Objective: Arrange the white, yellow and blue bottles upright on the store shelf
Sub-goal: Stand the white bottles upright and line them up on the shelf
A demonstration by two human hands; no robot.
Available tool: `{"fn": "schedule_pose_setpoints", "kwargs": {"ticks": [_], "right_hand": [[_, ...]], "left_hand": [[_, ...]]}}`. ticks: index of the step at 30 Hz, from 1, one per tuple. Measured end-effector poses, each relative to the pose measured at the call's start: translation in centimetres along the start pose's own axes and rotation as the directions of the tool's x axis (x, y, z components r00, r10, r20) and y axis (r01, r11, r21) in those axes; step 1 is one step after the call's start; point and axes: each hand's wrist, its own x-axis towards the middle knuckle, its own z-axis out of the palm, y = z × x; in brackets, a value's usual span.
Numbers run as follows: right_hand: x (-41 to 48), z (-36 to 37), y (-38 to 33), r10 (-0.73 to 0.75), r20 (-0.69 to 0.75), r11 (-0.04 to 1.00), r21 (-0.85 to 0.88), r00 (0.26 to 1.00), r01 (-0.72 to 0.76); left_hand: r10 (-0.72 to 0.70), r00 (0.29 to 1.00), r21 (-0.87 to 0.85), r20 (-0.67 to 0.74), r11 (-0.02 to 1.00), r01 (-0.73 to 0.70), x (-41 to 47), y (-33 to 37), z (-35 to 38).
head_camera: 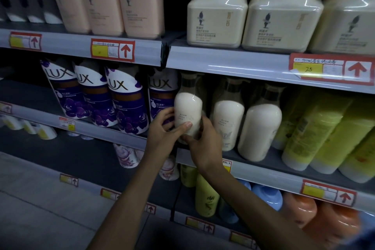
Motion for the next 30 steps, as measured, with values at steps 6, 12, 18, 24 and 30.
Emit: {"fn": "schedule_pose_setpoints", "kwargs": {"ticks": [6,12,18,24,30], "right_hand": [[0.0,0.6,0.2,-0.011,-0.020,0.998,-0.054,1.000,0.010],[-0.1,0.7,0.0,0.008,-0.060,0.997,-0.070,0.998,-0.012],[-0.4,0.7,0.3,0.061,-0.068,0.994,-0.084,0.996,-0.067],[-0.4,0.8,0.5,0.052,-0.112,0.993,-0.097,0.992,-0.063],[-0.4,1.0,0.4,0.050,-0.117,0.991,-0.121,0.992,-0.064]], "left_hand": [[0.042,0.999,0.064,-0.031,0.997,-0.040,0.6,-0.8,0.1],[0.031,0.998,0.031,-0.047,0.999,-0.029,0.4,-0.7,0.3],[0.026,1.000,0.149,-0.006,0.989,-0.025,0.0,-1.7,-0.7],[0.026,1.000,0.217,-0.005,0.976,-0.024,0.0,-1.9,-0.8],[0.049,0.999,0.260,-0.002,0.964,-0.047,0.2,-2.2,-0.6]]}}
